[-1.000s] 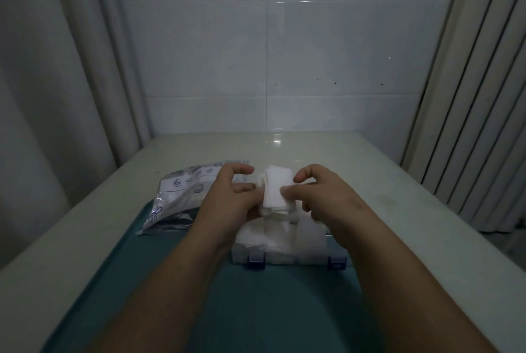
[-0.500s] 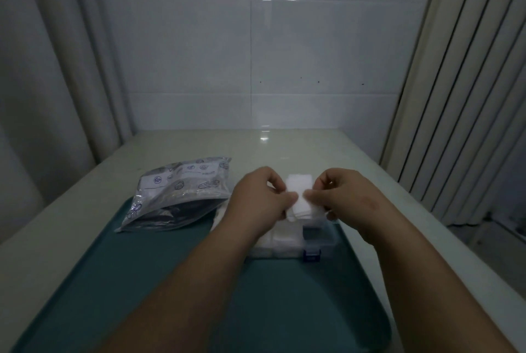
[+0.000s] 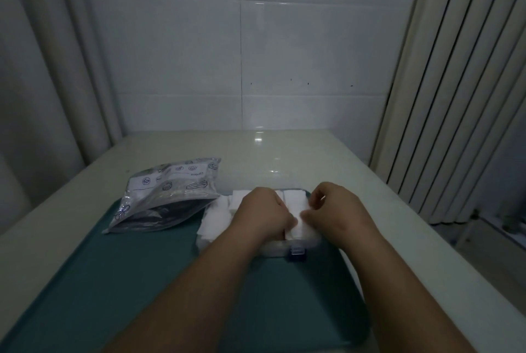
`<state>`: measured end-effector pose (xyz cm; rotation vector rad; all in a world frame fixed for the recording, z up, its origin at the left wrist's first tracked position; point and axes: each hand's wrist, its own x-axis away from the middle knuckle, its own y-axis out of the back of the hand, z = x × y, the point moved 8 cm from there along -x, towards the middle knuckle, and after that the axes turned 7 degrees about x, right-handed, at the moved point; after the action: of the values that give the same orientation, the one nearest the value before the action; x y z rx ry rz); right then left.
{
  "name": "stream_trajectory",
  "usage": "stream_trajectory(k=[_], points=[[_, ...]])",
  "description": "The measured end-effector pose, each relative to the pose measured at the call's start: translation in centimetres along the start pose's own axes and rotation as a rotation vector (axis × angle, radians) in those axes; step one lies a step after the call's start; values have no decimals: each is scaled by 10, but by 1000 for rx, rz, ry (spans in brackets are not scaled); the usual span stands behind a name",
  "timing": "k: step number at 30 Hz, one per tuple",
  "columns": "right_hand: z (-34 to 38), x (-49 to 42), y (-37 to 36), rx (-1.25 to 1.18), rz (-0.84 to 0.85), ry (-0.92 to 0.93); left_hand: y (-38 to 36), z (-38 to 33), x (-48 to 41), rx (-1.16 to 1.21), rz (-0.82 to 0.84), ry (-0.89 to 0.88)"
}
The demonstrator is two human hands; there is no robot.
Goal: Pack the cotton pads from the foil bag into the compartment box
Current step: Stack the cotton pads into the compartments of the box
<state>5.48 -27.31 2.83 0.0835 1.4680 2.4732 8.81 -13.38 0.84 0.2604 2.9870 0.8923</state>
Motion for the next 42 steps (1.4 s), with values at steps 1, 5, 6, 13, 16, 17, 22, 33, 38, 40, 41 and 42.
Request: stream_trajectory(k=[1, 5, 6, 13, 16, 17, 22, 33, 38, 40, 41, 42], points=[[0, 0, -1, 22, -4, -1, -2, 1, -2, -27, 6, 3], [1, -10, -11, 135, 65, -3, -9, -1, -5, -172, 10, -16], [1, -13, -17, 166, 120, -21, -10, -4, -5, -230, 1, -40], [-13, -19, -28, 208, 133, -61, -17, -12, 0, -377, 78, -162], [-18, -14, -25, 112, 171, -47, -16, -12, -1, -392, 128, -174], [-17, -13, -25, 93, 186, -48, -16, -12, 0, -416, 138, -180], [-13, -20, -33, 248, 224, -94, -25, -16, 3, -541, 210, -164], [-1, -31, 7, -124, -80, 17, 46, -23, 6, -191, -238, -295], [0, -53, -16, -82, 43, -26, 81, 2, -6, -629, -374, -238], [1, -57, -32, -68, 99, -19, 92, 28, -12, -638, -308, -119], [1, -57, -37, -59, 119, -7, 96, 39, -14, -626, -264, -68], [3, -56, -42, -43, 133, 12, 100, 50, -15, -603, -234, -29]])
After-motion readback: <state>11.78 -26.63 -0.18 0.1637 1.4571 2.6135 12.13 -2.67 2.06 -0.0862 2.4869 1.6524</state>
